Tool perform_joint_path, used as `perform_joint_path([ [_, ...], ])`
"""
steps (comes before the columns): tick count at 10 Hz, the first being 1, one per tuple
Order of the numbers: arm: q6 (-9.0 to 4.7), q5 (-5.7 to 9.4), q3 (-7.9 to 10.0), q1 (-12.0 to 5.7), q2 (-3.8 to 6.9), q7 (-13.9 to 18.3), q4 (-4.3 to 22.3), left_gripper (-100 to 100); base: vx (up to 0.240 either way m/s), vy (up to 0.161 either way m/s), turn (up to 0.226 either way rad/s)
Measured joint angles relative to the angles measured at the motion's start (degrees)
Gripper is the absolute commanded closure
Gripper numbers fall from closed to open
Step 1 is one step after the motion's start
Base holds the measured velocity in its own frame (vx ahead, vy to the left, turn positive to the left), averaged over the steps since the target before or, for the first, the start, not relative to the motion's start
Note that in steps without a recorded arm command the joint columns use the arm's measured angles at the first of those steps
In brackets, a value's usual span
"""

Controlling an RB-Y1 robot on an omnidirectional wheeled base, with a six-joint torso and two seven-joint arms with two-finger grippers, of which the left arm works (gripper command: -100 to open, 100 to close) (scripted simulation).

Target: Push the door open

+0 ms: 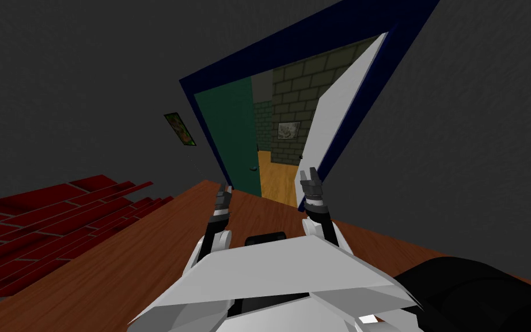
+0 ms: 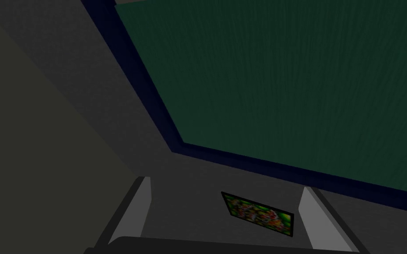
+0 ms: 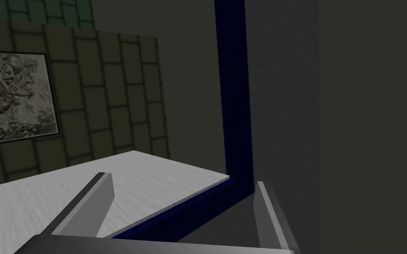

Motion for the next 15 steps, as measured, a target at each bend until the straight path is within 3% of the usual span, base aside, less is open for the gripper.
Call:
perform_joint_path([
  [5, -1.96, 0.17, -0.82, -1.95, 0.92, 0.5, 6.5, -100, 0.096, 0.036, -0.049],
  [7, -2.15, 0.41, -0.88, -3.07, 1.56, 0.9, 8.9, -100, 0.103, 0.039, -0.052],
  [15, -5.24, 0.53, -2.45, -5.94, 2.14, 1.5, 19.1, -100, 0.080, 0.036, -0.046],
])
